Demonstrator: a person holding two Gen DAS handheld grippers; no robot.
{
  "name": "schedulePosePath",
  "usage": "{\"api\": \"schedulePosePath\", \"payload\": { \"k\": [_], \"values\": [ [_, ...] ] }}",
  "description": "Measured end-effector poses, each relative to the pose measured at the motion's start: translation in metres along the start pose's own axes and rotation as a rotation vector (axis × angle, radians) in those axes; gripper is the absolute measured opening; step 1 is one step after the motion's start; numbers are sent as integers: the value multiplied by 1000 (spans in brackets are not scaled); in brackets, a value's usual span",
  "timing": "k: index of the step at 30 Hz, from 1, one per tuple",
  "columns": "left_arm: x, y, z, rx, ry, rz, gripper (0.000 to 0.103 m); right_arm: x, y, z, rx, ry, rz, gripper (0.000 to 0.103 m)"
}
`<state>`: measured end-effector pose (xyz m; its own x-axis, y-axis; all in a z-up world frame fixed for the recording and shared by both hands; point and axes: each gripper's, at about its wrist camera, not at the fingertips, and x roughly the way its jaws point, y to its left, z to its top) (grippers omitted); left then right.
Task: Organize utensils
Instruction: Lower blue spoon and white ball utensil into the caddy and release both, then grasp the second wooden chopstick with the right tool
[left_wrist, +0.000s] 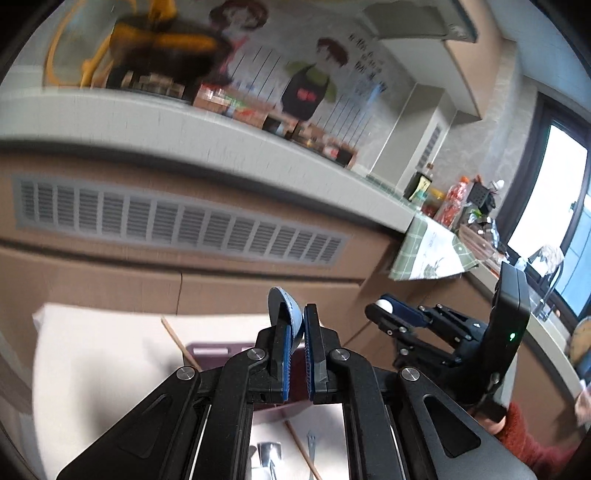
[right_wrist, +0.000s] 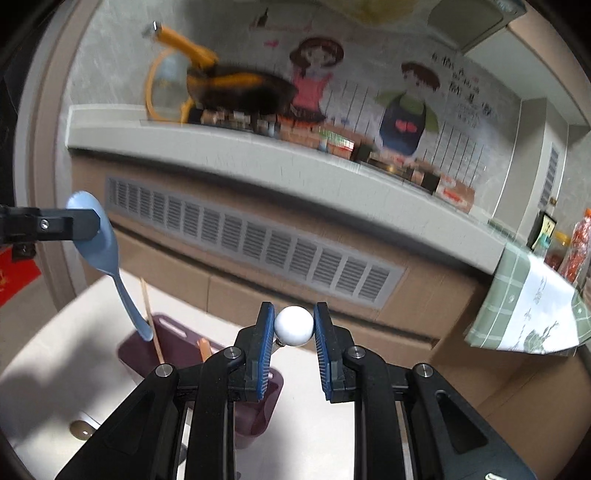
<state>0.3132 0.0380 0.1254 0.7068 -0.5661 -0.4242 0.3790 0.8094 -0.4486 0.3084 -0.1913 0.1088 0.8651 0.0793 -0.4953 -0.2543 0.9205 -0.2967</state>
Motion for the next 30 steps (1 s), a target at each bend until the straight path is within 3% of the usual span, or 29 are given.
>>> {"api": "schedulePosePath", "payload": {
  "k": [3, 7, 8, 13, 17, 20, 23, 26, 30],
  "values": [
    [21, 11, -12, -38, 60, -19, 8, 18, 7, -13, -14, 45, 19, 19],
    [33, 25, -26, -90, 94, -33, 38, 34, 11, -30, 11, 118, 132, 20],
    [31, 27, -29, -94, 88, -18, 39, 33, 9, -33, 32, 125, 156, 20],
    [4, 27, -44, -86, 33, 72, 42, 5, 0, -33, 77, 58, 89, 21],
    [-26, 28, -69, -74, -27, 168, 43, -9, -4, -32, 111, 68, 50, 23],
    [-48, 36, -88, -69, 53, 171, 43, -11, 2, -39, 90, 115, 40, 23],
    [-79, 35, -96, 28, 113, 231, 43, -16, 8, -45, 84, 145, 64, 23],
    [-113, 32, -94, 82, 117, 305, 43, -25, 11, -58, 113, 165, 70, 23],
    [-151, 17, -87, 122, 61, 349, 43, -33, 13, -68, 142, 205, 71, 23]
  ]
}}
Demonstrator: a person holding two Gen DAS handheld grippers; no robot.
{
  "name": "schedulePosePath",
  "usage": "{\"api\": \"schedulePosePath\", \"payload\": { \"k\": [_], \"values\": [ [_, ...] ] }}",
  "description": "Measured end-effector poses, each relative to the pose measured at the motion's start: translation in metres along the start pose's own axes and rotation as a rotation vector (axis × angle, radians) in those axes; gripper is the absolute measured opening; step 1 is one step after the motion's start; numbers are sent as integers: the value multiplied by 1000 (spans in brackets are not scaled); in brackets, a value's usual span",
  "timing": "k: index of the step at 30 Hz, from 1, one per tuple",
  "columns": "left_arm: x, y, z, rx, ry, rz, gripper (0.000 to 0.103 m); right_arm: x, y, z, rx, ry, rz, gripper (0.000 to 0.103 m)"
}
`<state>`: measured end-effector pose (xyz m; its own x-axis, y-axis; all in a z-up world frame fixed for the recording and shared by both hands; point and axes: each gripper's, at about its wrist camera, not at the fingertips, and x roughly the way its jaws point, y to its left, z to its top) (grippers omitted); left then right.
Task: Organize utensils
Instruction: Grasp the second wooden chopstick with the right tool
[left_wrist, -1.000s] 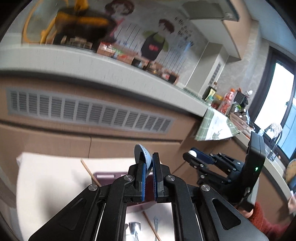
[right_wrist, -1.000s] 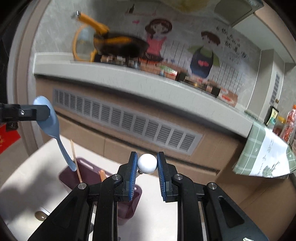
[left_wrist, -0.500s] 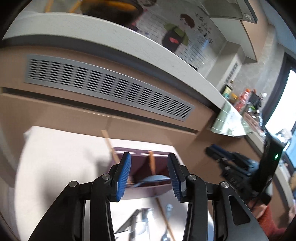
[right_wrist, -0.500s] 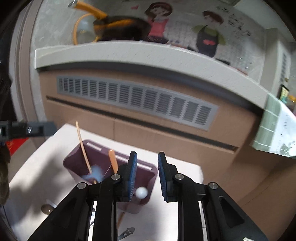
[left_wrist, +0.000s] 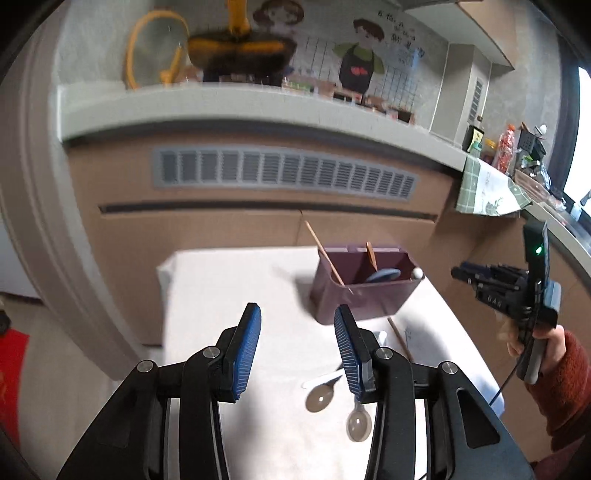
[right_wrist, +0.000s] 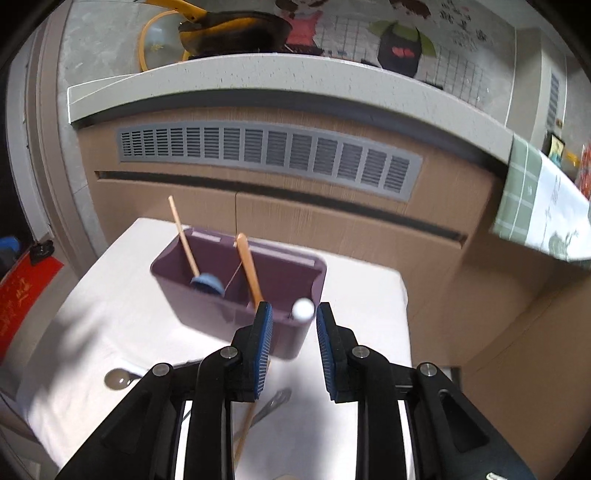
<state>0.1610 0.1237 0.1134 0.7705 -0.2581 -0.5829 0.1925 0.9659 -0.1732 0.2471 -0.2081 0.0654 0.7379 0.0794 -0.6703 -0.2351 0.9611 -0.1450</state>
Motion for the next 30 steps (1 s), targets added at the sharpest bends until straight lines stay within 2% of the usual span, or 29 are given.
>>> {"api": "schedulePosePath", "payload": {
  "k": [4, 10, 15, 20, 23, 25, 28, 30],
  "values": [
    [-20, -7, 5, -7, -17, -16, 43, -14, 1, -7, -8, 7, -48, 23],
    [-34, -31, 23, 34, -18, -40, 43, -31, -4, -17, -5, 7, -1, 23],
    [-30, -55, 37, 80, -4, -68, 43, -20, -12, -27, 15, 46, 51, 23],
    [2, -65, 26, 124, 23, -149, 43, -14, -5, -49, 17, 39, 42, 23],
    [36, -61, 14, 93, 65, -227, 43, -10, 4, -62, -13, 50, 45, 23],
    [56, -61, 2, 83, 87, -254, 43, -8, 3, -71, 12, 58, 78, 23],
    [76, -66, -15, 92, 103, -267, 43, -4, -1, -80, 47, 62, 130, 23],
    [89, -71, -31, 98, 116, -248, 43, 1, -4, -85, 64, 79, 155, 23]
  ]
}}
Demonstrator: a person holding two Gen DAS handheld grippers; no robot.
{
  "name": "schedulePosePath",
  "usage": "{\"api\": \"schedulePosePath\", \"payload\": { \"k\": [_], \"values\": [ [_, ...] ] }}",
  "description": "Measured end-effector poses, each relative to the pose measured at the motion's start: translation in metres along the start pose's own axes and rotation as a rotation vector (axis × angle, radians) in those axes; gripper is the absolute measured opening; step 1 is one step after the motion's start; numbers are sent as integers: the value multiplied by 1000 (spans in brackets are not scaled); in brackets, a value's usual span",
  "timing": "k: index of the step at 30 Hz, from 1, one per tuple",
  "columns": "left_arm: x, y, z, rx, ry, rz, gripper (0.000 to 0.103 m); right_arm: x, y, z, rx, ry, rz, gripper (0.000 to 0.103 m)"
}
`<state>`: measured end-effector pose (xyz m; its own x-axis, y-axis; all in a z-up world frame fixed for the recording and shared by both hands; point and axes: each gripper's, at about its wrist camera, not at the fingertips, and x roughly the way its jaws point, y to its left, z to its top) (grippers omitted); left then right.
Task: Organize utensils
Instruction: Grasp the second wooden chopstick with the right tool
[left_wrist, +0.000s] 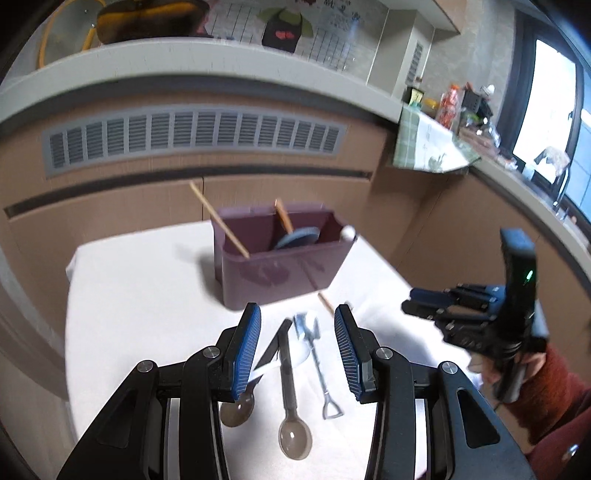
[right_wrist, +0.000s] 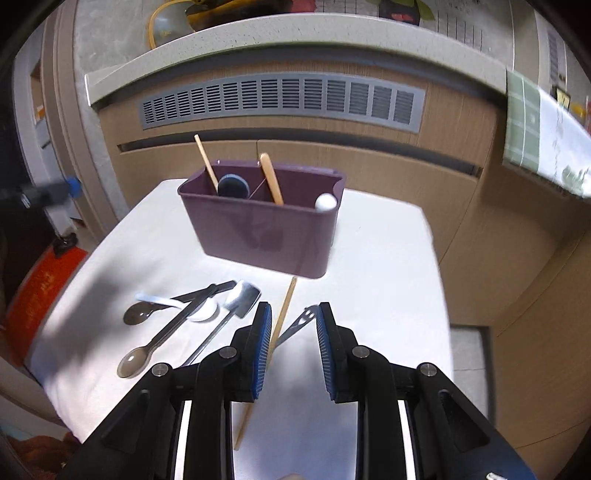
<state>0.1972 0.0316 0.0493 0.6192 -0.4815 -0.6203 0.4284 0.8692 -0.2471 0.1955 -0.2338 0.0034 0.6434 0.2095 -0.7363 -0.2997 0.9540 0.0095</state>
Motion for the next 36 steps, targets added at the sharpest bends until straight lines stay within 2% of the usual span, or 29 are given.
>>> {"api": "schedulePosePath", "payload": {
  "k": [6, 8, 11, 14, 21, 23, 25, 31, 33, 34, 36],
  "values": [
    [30, 5, -41, -98, 63, 97, 43, 46, -2, -14, 3, 125, 14, 23],
    [32, 8, -49, -124, 78, 120, 43, 62, -3, -13, 27, 137, 39, 23],
    [32, 5, -56, -102, 91, 156, 43, 79, 0, -3, 44, 119, 54, 20],
    [36, 3, -59, -99, 96, 143, 43, 98, 7, 8, 36, 125, 31, 14],
    [66, -2, -63, -102, 151, 106, 43, 126, 10, -1, 62, 189, 33, 12],
    [75, -6, -63, -90, 176, 108, 43, 122, 12, -5, 39, 178, 46, 5],
    [81, -10, -62, -84, 186, 99, 43, 113, 13, -9, 36, 178, 87, 5],
    [105, -5, -48, -105, 214, 51, 41, 62, 3, -10, 95, 80, 99, 5],
    [115, 1, -42, -127, 239, 22, 39, 45, -2, -10, 116, 44, 104, 5],
    [122, 4, -39, -134, 256, 24, 34, 39, -4, -9, 121, 30, 103, 5],
    [131, 7, -36, -135, 281, 36, 33, 30, -6, -7, 125, 8, 105, 5]
  ]
}}
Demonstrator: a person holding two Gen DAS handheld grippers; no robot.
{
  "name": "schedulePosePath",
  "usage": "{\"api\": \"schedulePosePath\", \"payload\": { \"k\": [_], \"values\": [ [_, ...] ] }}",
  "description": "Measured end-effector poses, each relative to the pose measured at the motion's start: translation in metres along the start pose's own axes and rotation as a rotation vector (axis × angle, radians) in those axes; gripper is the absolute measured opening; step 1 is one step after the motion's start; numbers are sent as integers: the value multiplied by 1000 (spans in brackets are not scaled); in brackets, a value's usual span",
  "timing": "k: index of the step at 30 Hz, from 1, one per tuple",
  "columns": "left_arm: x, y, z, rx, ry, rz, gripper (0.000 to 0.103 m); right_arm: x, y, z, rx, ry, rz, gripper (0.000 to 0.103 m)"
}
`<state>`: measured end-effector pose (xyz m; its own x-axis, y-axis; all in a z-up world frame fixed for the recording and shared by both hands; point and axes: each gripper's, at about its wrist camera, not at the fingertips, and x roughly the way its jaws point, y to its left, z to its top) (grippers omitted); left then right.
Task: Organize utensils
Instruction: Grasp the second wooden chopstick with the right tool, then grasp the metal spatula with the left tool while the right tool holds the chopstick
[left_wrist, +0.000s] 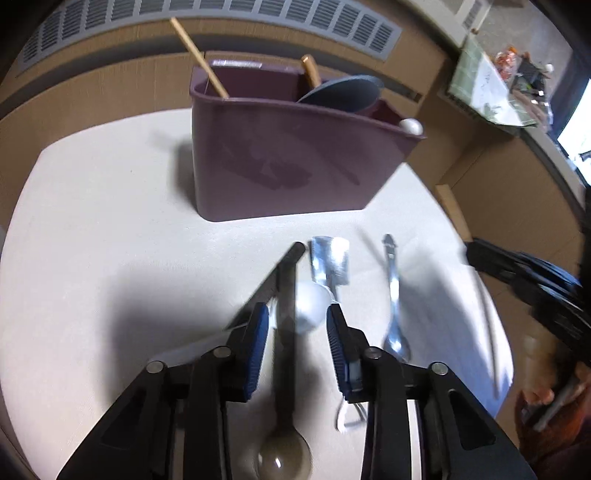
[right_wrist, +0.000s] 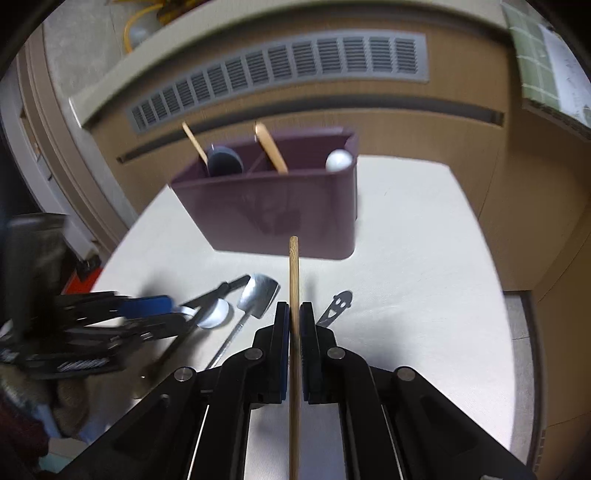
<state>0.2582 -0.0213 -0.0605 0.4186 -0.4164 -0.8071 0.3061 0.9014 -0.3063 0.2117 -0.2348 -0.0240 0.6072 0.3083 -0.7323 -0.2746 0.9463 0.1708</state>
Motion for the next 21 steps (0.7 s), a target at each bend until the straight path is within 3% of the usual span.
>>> {"api": "schedulePosePath", "payload": {
  "k": [7, 13, 21],
  "values": [
    [19, -5, 11, 44, 29, 54, 29, -15, 7, 6, -39, -46, -13, 5],
    [14, -15, 18, -8, -5, -96, 29, -10, 7, 5, -47, -40, -43, 5],
    [48, -37, 30, 32, -1, 7, 32, -14, -12, -6, 4, -32, -37, 5]
  ]
}}
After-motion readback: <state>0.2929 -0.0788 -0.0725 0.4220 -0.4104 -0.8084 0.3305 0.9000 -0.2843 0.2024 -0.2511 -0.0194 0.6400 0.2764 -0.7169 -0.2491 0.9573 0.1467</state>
